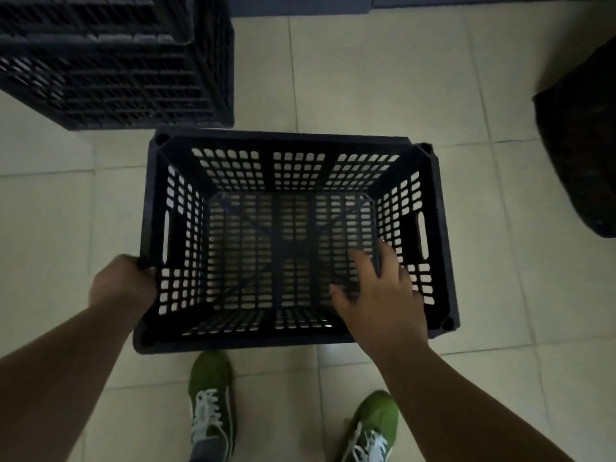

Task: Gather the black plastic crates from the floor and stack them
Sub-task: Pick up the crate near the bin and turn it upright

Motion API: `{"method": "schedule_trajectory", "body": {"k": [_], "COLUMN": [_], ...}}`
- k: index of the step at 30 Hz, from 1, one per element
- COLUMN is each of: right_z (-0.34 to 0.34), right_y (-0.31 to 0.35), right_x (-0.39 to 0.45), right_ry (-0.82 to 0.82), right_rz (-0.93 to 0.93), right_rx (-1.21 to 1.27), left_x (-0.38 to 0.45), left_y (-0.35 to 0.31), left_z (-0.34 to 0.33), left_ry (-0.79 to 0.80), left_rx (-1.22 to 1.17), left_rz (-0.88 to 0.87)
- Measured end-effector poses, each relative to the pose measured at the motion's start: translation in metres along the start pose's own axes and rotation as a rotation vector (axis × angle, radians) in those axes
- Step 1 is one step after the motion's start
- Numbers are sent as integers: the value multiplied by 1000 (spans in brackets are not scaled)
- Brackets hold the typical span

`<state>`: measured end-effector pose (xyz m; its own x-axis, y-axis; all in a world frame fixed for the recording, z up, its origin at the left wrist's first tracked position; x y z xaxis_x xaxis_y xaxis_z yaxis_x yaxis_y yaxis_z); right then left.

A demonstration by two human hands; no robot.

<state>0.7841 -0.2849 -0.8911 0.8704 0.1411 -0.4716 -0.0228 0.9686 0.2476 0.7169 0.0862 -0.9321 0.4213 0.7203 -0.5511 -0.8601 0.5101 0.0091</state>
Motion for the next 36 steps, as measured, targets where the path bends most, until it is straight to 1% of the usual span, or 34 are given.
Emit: {"method": "schedule_trajectory", "body": {"k": [3, 5, 7, 10, 16, 20, 22, 24, 28, 31, 33, 36], "right_z": [-10, -10, -7, 6, 31, 45, 53, 53, 43, 35, 29, 13], "right_y": [-9, -9, -5, 4, 13, -2, -12, -16, -11, -5, -1, 2], "right_x": [-1, -4, -6, -8, -10, -20, -30, -43, -63, -76, -81, -91], "right_ry": [34, 36, 32, 5, -27, -69, -114, -125, -157, -163, -182, -147], "right_rz": [-35, -54, -57, -60, -124, -289, -424, -546, -672, -760, -803, -878], "right_rx": [-26, -25, -26, -18, 54, 149, 206, 254, 355, 408, 413, 360], "left_x": [-14, -28, -36, -44, -68, -87, -99, -108, -118, -116, -112, -101], "left_y": [17, 10, -15, -62, -137, -177, -201, -221, -241, -239, -242, -246], "left_z": [-34, -39, -34, -13, 18, 24, 35, 48, 71, 78, 73, 61], "left_ry": [87, 97, 92, 56, 24, 74, 51, 25, -42, -50, -56, -32], "left_rx": [14, 6, 20, 187, 416, 615, 677, 721, 760, 808, 830, 897], "left_rz": [70, 49, -95, -328, -621, -803, -910, -984, -1070, -1111, -1157, -1217]}}
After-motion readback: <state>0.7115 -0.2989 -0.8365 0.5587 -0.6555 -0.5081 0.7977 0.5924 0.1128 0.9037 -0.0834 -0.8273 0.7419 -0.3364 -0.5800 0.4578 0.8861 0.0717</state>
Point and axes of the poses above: each hand's wrist, its own x-axis towards the middle knuckle, its own z-axis out of the back of the hand, y = z × x, the point moved 8 cm from there along x, towards the middle knuckle, and after that the axes turned 2 degrees about z, right-handed, at the moved point
